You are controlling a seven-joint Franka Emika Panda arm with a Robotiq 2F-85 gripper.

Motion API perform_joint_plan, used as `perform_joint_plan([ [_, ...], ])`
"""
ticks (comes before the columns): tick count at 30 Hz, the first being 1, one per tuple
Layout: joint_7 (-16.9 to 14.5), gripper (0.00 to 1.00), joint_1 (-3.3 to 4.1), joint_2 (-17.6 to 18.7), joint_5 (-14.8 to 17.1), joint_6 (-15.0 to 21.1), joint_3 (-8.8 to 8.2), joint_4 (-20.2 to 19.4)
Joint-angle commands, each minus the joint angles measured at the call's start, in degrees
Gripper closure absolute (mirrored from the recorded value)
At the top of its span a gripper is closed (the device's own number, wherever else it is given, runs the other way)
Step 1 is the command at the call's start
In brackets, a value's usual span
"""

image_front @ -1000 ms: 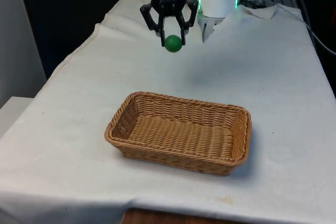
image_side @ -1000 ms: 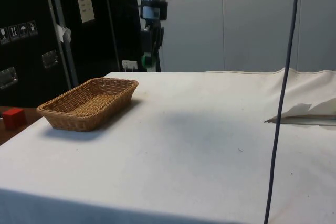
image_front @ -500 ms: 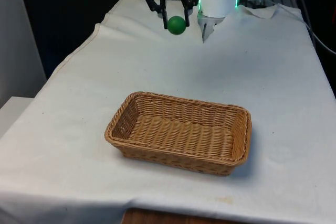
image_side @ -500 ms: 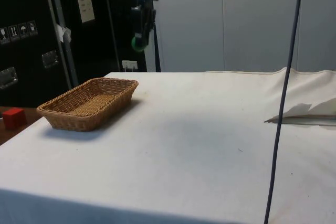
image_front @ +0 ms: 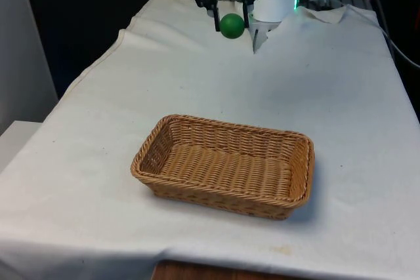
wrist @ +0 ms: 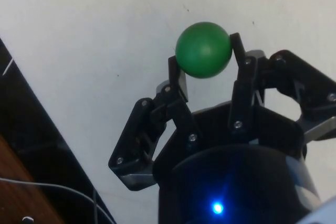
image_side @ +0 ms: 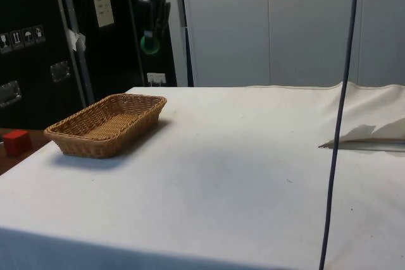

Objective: Pick up the ball and place it into the basket.

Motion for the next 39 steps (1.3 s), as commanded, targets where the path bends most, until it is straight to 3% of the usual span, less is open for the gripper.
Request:
perform_joint_plan([
  [1,0.2,0.99,-0.06,1.0,0.4,-1.0,0.29,1.4],
  [16,0.6,0.99,0.00,7.9,2.6,-1.9,1.15,9.6],
  [24,0.9,0.99,-0.34,14.7,6.1,-2.8,2.46,16.3],
  [25,0.7,0.99,0.00,14.4,5.7,-2.2,2.06,15.8],
  [26,0.9,0.99,-0.40,15.4,6.4,-2.9,2.52,16.8],
  [34,0.1,0.99,-1.09,22.3,11.1,-3.1,2.81,22.5],
  [35,0.3,0.99,-0.29,21.4,10.4,-2.2,2.18,21.2],
  [36,-0.1,0.99,-1.20,23.0,11.5,-3.1,2.81,23.0],
  [39,-0.7,0.99,-1.66,25.7,13.7,-3.1,2.75,25.2],
])
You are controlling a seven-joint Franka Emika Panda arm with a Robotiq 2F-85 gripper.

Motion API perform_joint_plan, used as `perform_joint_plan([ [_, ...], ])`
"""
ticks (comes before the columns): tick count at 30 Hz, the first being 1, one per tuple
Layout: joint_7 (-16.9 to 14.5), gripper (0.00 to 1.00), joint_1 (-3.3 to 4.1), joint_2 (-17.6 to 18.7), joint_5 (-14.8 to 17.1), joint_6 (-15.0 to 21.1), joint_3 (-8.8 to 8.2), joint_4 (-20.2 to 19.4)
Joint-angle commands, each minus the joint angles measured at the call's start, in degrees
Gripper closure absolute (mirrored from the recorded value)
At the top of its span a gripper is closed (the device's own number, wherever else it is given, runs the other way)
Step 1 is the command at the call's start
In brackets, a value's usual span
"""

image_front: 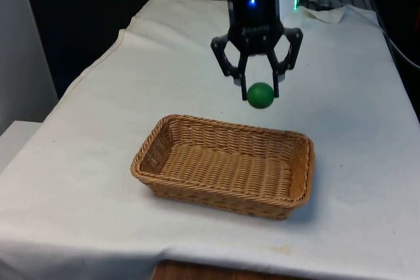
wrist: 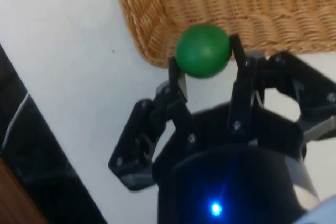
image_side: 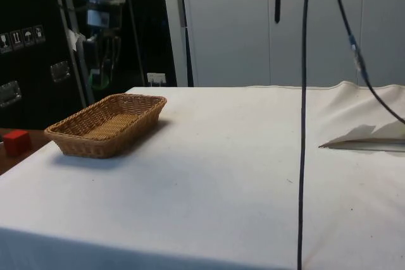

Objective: Pick up the ball and place it into the basket.

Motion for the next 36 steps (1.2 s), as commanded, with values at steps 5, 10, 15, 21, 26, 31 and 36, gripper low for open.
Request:
perform_joint_plan([
  [5,-0.7,0.99,-1.15,3.2,2.5,-0.7,0.57,2.9],
  [10,-1.7,0.99,-1.72,6.5,5.6,-0.5,0.63,5.3],
  [15,-2.7,0.99,-1.89,8.8,8.1,-0.2,0.57,6.4],
  [21,-3.5,0.99,-1.83,10.7,9.9,0.3,0.52,6.9],
  [26,-3.8,0.99,-1.66,12.8,11.1,1.0,0.63,7.6],
  [31,-3.8,0.99,-1.55,13.8,11.6,1.1,0.52,8.0],
  [36,-3.7,0.77,-1.49,14.3,11.7,1.1,0.46,8.3],
])
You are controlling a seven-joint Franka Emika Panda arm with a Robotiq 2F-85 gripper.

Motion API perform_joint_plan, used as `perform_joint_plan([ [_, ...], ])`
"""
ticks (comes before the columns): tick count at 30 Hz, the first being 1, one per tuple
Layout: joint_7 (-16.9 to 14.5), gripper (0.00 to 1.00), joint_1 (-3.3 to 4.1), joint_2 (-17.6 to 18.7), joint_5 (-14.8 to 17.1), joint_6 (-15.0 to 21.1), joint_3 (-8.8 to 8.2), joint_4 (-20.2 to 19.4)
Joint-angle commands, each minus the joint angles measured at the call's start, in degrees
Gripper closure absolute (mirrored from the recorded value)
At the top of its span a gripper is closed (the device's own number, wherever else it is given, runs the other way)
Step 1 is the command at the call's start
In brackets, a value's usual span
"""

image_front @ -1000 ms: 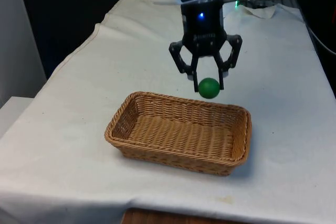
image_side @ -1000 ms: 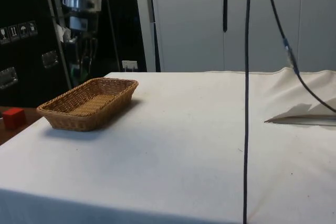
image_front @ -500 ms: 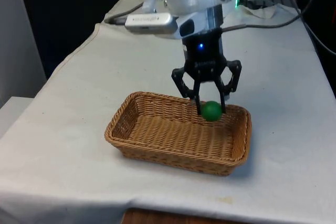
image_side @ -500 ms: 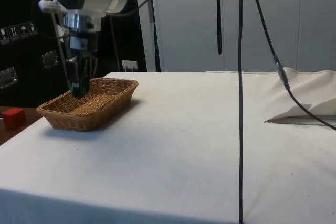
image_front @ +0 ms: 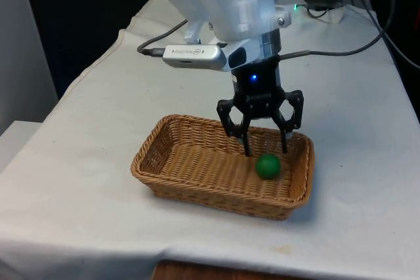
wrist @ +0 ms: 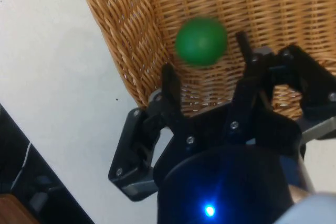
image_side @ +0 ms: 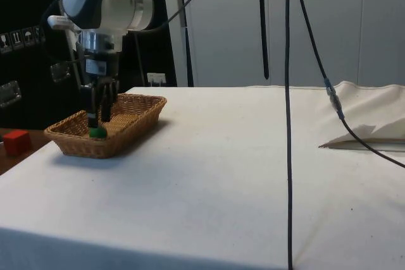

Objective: Pick up the ball and place it into the basket.

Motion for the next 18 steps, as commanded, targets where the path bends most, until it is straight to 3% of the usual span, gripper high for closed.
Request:
perform_joint_plan([
  [1,-0.1,0.60,-0.17,0.3,0.3,0.2,0.23,0.3],
  [4,0.0,0.30,0.06,0.1,0.0,0.0,0.00,0.0],
  [5,-0.1,0.30,-0.11,0.3,0.3,0.2,0.23,0.4],
  [8,0.0,0.04,-0.11,0.4,0.3,0.2,0.23,0.4],
  [14,0.0,0.00,-0.11,0.4,0.3,0.2,0.23,0.4],
  [18,0.5,0.00,0.69,-0.9,-0.5,-0.7,-0.80,0.0],
])
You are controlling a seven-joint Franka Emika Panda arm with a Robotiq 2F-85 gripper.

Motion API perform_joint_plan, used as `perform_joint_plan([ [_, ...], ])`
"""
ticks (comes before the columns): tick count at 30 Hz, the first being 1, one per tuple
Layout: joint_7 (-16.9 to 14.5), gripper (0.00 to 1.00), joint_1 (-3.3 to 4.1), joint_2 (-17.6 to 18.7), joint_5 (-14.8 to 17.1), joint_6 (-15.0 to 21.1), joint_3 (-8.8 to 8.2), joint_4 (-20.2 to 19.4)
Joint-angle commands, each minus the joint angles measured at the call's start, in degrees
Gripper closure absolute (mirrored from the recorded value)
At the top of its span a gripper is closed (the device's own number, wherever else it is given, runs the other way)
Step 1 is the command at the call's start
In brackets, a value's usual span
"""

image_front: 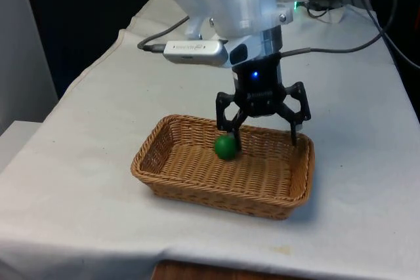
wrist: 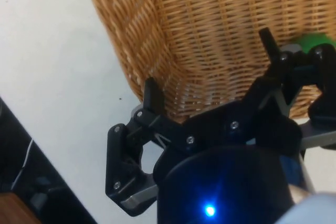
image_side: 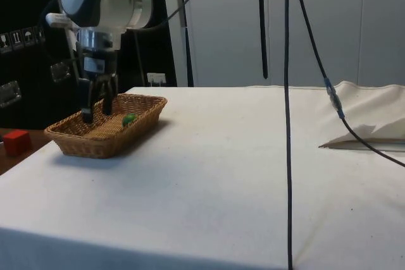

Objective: Pick up the ball and place it into the basket.

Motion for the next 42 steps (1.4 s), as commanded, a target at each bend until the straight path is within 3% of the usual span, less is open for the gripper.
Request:
perform_joint_plan([
  [1,0.5,0.00,0.57,-1.0,-0.6,-0.6,-0.57,-0.6],
  [3,0.7,0.00,1.09,-1.8,-1.0,-1.3,-1.15,-0.8],
  [4,0.3,0.00,0.46,-1.1,-0.4,-1.1,-0.63,-0.1],
  [5,0.9,0.00,1.26,-2.2,-1.2,-1.5,-1.32,-0.9],
  [13,2.2,0.00,2.18,-5.6,-4.2,-2.3,-1.55,-2.7],
  [14,1.7,0.00,1.55,-5.1,-3.6,-2.1,-0.97,-2.1],
  [15,2.3,0.00,2.23,-6.0,-4.5,-2.3,-1.55,-2.9],
  [22,3.6,0.00,3.15,-9.3,-7.8,-3.0,-1.55,-5.0],
  [23,3.2,0.00,2.52,-8.8,-7.3,-3.0,-0.97,-4.4],
  [24,3.6,0.00,3.32,-9.7,-8.2,-3.0,-1.55,-5.4],
  [26,4.0,0.00,3.78,-11.1,-9.5,-3.1,-1.55,-6.5],
  [30,4.4,0.00,4.41,-13.0,-11.4,-3.2,-1.49,-8.2],
  [31,4.1,0.00,3.84,-12.7,-11.1,-3.2,-0.97,-7.7],
  [32,4.5,0.00,4.58,-13.5,-11.9,-3.2,-1.49,-8.7],
  [37,5.3,0.00,5.44,-16.4,-15.0,-3.3,-1.38,-11.3],
  [38,4.9,0.00,4.70,-15.8,-14.2,-3.2,-0.80,-10.5],
  [39,5.5,0.00,5.56,-17.0,-15.6,-3.3,-1.32,-11.7],
  [42,6.2,0.00,6.02,-18.9,-17.8,-3.3,-1.09,-13.5],
])
